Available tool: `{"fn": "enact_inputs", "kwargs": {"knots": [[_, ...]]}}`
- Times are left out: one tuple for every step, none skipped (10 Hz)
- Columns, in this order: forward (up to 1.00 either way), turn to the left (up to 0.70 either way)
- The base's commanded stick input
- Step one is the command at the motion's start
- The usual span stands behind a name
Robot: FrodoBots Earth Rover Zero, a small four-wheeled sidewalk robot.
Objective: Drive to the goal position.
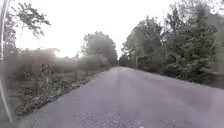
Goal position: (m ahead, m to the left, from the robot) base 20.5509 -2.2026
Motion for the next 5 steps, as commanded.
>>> {"fn": "enact_inputs", "kwargs": {"knots": [[0.7, 0.01], [0.7, 0.01], [0.7, 0.01], [0.7, 0.01], [0.7, 0.01]]}}
